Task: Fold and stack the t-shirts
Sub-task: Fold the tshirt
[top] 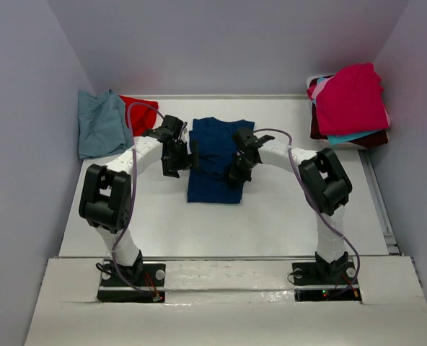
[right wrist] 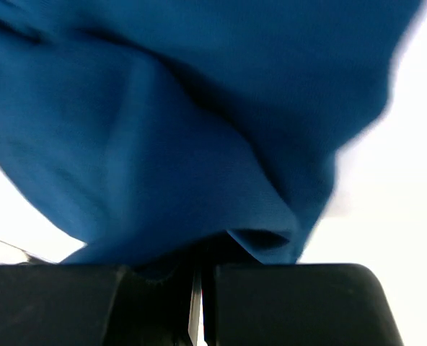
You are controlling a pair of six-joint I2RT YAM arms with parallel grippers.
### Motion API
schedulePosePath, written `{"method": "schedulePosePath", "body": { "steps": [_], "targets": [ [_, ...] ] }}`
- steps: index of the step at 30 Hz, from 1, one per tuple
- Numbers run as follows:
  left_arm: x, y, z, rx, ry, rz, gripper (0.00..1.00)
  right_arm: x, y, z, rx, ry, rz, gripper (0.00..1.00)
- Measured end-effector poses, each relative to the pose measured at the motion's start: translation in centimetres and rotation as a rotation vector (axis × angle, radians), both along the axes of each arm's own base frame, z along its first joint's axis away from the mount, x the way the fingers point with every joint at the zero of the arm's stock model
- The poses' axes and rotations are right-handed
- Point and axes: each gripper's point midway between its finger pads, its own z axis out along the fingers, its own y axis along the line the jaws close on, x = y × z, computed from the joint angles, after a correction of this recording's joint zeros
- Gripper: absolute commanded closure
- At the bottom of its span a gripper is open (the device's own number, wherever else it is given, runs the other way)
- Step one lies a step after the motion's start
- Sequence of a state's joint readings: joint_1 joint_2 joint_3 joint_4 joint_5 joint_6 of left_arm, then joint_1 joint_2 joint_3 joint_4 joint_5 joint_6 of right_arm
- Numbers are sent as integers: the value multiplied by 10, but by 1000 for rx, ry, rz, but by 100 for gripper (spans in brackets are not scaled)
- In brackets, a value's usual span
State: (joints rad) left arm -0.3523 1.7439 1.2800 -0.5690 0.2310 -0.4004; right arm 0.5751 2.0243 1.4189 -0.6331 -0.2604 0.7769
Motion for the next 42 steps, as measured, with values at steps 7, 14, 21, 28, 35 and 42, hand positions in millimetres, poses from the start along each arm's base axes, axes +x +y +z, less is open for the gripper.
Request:
{"method": "schedulePosePath", "body": {
  "steps": [7, 14, 21, 28, 35, 42],
  "targets": [
    [-1, 1, -4, 6, 15, -1, 8, 43, 7, 23, 44, -80, -20, 93],
    [0, 0, -10, 11, 29, -4, 7, 80, -27, 35, 51, -110, -113, 93],
    [-2, -3, -18, 17, 52, -19, 8, 111, -57, 33, 50, -113, -184, 93],
    [-1, -5, -18, 22, 53, -40, 7, 119, -59, 30, 56, -104, -176, 91],
    [-2, -6, -18, 18, 55, -44, 7, 97, -60, 61, 100, -115, -148, 85],
    [2, -9, -18, 9, 56, -47, 7, 72, -42, 94, 168, -139, -73, 85]
  ]
}}
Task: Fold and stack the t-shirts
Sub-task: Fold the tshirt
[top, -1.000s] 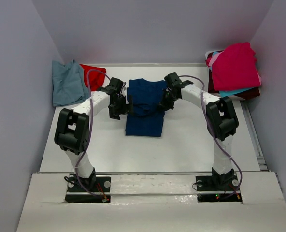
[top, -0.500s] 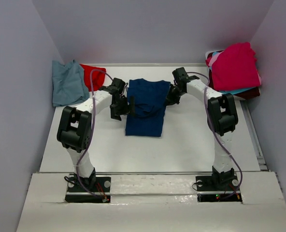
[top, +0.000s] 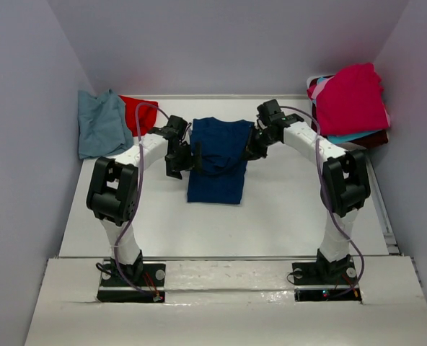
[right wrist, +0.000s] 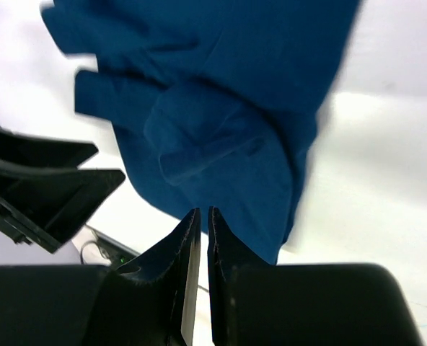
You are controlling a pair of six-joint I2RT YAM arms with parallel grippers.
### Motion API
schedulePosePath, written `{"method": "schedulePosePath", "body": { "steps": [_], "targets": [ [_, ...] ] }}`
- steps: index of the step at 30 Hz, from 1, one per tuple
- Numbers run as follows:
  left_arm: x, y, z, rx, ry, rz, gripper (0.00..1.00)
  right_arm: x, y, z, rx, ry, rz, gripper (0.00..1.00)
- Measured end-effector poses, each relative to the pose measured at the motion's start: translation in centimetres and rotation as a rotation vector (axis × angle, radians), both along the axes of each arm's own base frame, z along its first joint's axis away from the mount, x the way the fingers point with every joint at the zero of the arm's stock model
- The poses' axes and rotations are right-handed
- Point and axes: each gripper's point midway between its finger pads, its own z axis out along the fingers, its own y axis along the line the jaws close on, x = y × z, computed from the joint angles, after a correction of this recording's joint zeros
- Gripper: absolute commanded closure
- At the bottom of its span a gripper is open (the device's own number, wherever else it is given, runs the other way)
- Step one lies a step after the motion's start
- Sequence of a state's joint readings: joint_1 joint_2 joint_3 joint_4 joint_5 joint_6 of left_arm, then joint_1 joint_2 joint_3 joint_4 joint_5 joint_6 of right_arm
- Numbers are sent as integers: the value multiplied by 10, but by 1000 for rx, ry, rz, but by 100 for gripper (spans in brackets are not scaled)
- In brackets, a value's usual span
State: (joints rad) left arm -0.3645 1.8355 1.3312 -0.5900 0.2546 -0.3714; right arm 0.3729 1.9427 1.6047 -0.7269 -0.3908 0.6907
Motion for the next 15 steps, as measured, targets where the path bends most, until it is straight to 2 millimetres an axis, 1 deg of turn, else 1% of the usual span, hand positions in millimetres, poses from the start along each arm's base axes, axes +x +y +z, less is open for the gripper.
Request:
{"method": "schedulePosePath", "body": {
  "steps": [2, 6, 7, 11, 15],
  "targets": [
    [0, 0, -2, 1, 5, 0, 7, -10, 10, -4, 6, 13, 30, 85],
    [0, -1, -4, 1, 11, -1, 7, -39, 31, -20, 12, 75, 96, 85],
    [1, -1, -4, 1, 12, -1, 7, -43, 34, -23, 14, 83, 107, 85],
    [2, -1, -2, 0, 10, -1, 7, -51, 51, -36, 27, 109, 144, 86],
    [4, -3, 0, -5, 2, -2, 7, -51, 55, -48, 30, 133, 149, 86]
  ]
}}
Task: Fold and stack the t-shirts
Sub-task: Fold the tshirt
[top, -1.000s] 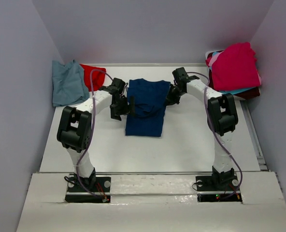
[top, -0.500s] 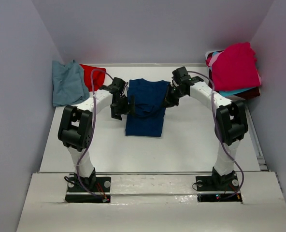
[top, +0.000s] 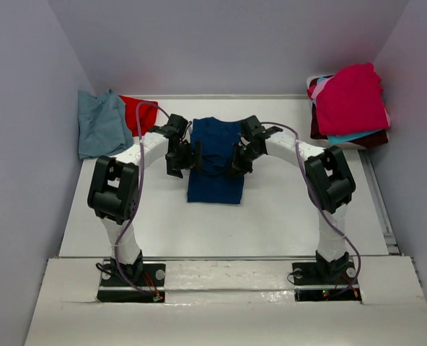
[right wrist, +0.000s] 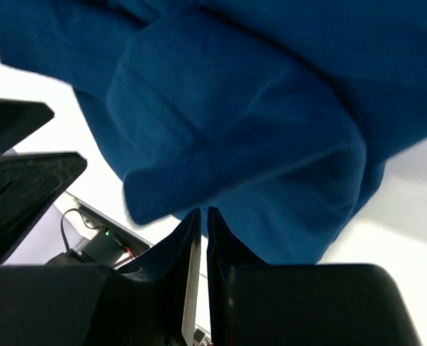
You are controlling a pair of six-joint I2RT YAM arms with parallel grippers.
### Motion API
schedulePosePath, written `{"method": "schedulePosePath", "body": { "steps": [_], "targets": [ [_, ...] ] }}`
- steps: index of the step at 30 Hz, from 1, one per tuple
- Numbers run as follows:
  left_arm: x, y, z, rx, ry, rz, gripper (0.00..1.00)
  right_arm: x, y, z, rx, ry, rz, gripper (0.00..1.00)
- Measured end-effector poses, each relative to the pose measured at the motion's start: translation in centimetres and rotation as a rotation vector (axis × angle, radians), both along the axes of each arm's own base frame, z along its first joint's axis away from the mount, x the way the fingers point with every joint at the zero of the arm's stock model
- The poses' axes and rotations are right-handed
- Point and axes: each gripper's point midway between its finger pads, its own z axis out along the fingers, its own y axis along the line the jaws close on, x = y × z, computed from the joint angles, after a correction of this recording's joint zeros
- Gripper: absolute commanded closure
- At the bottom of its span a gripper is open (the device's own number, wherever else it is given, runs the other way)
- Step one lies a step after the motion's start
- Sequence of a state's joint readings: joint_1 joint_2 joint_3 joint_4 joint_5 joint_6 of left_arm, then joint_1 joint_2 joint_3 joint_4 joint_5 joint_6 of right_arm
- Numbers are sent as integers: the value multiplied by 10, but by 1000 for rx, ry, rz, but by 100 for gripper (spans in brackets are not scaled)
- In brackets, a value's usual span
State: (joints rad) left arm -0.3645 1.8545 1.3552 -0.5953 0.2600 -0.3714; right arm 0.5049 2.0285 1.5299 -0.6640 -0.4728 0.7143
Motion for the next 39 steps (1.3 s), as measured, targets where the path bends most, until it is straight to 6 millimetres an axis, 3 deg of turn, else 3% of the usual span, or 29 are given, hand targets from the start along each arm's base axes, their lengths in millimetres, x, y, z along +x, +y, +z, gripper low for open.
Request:
{"method": "schedulePosePath", "body": {
  "steps": [8, 14, 19, 26, 33, 39],
  "targets": [
    [-2, -2, -4, 2, 12, -6, 7, 13, 10, -27, 7, 25, 1, 86],
    [-2, -3, -5, 2, 15, -9, 7, 26, 20, -36, 21, 27, 2, 86],
    [-3, -3, -5, 1, 16, -11, 7, 44, 30, -33, 41, -5, 1, 86],
    [-3, -2, -5, 3, 17, -15, 7, 68, 40, -11, 61, -84, -8, 86],
    [-5, -2, -8, 9, 30, -17, 7, 82, 31, -5, 56, -105, -37, 86],
    [-8, 0, -13, 24, 59, -23, 7, 98, 6, -24, 23, -78, -97, 86]
  ]
}}
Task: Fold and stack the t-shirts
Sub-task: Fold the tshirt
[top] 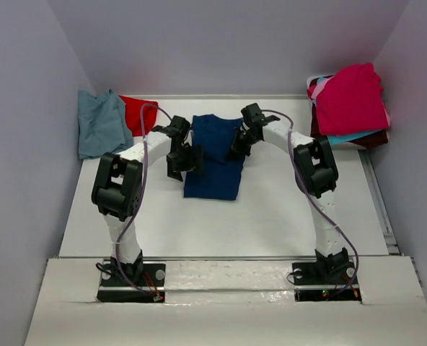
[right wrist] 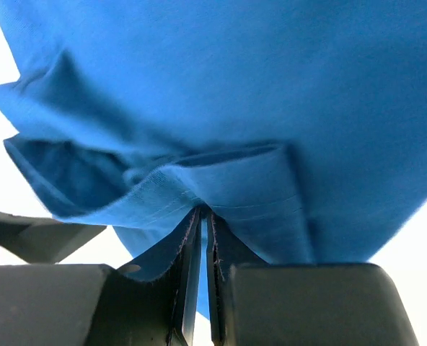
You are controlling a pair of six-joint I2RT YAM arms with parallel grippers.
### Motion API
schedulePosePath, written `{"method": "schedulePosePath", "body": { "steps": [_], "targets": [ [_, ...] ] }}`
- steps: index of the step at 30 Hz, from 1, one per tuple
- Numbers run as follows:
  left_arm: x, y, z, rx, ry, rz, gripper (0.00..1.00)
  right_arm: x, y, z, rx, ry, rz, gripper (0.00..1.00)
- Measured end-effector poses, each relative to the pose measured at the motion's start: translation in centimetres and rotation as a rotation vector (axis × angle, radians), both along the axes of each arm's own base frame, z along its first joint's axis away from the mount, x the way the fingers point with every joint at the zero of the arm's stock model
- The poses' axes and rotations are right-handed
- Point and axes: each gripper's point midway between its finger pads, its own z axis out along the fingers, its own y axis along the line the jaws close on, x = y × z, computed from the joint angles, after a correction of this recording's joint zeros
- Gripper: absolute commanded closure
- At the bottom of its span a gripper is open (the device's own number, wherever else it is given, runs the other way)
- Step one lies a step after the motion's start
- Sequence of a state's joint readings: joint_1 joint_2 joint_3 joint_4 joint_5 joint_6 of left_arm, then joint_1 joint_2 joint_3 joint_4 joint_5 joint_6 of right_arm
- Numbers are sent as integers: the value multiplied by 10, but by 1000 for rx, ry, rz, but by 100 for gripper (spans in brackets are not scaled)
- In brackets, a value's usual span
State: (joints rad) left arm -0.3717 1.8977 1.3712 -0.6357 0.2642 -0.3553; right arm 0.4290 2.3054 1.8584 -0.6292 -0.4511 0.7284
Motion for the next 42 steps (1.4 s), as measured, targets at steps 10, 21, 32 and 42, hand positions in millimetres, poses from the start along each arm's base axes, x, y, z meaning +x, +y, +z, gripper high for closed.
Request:
{"method": "schedulePosePath", "body": {
  "steps": [10, 21, 32, 42],
  "targets": [
    [10, -3, 8, 1, -15, -9, 7, 16, -30, -19, -31, 37, -58, 86],
    [7, -1, -4, 22, 24, -11, 7, 21, -42, -19, -46, 29, -78, 86],
    [49, -8, 23, 33, -77, 5, 7, 31, -76, 17, -93, -32, -158, 85],
    [92, -25, 16, 19, -105, 6, 7, 32, -73, 45, -46, -70, -152, 85]
  ]
}}
